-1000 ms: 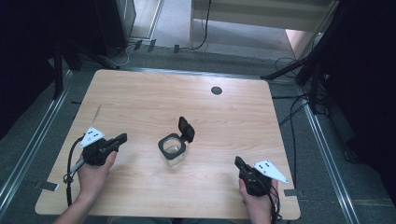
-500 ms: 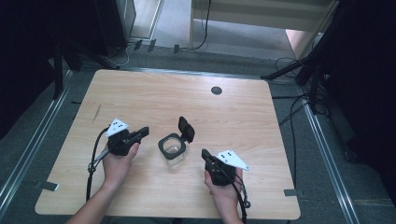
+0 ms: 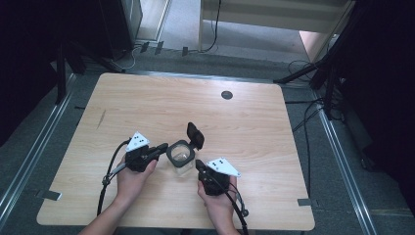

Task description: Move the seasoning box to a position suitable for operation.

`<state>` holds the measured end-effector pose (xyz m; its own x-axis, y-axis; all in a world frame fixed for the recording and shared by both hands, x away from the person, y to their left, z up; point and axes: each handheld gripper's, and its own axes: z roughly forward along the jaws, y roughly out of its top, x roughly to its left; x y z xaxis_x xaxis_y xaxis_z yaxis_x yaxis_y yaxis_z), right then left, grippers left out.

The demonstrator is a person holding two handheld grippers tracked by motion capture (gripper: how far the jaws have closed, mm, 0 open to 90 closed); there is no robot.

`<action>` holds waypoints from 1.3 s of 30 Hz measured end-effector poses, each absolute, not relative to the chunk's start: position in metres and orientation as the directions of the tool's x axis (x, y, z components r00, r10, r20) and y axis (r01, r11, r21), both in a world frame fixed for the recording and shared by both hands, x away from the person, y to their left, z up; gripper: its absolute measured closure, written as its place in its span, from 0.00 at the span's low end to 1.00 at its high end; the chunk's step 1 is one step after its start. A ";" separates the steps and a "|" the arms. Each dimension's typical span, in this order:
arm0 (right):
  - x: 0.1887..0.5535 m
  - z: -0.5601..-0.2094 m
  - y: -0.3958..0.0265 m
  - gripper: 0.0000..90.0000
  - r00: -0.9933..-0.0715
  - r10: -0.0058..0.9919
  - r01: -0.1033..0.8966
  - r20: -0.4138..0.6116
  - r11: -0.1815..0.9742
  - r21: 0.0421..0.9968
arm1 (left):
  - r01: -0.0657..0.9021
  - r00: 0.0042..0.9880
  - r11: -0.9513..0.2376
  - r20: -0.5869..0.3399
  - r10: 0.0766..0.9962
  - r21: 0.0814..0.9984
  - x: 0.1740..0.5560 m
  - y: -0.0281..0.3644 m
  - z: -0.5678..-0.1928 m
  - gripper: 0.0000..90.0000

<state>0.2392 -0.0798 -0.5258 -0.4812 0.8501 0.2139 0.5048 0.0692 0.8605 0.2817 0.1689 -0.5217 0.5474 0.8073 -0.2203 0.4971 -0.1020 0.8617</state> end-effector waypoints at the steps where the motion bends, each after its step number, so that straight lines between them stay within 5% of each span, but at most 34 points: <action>1: 0.239 -0.526 -0.080 1.00 -0.481 0.850 0.505 0.214 0.069 0.860 | 0.497 0.547 -0.102 -0.220 0.807 0.862 0.282 0.169 -0.522 1.00; 22: 0.267 -0.527 -0.104 1.00 -0.473 0.859 0.501 0.196 0.079 0.862 | 0.500 0.614 -0.122 -0.252 0.748 0.857 0.251 0.142 -0.523 1.00; 39: 0.330 -0.442 -0.109 1.00 -0.449 0.882 0.431 0.144 0.073 0.899 | 0.457 0.699 -0.206 -0.206 0.685 0.865 0.226 0.128 -0.540 1.00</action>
<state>0.3296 -0.1091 -0.4422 -0.4494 0.8817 0.1436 0.4310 0.0732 0.8994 0.2264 0.1279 -0.5404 0.6991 0.6847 -0.2062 0.4571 -0.2061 0.8652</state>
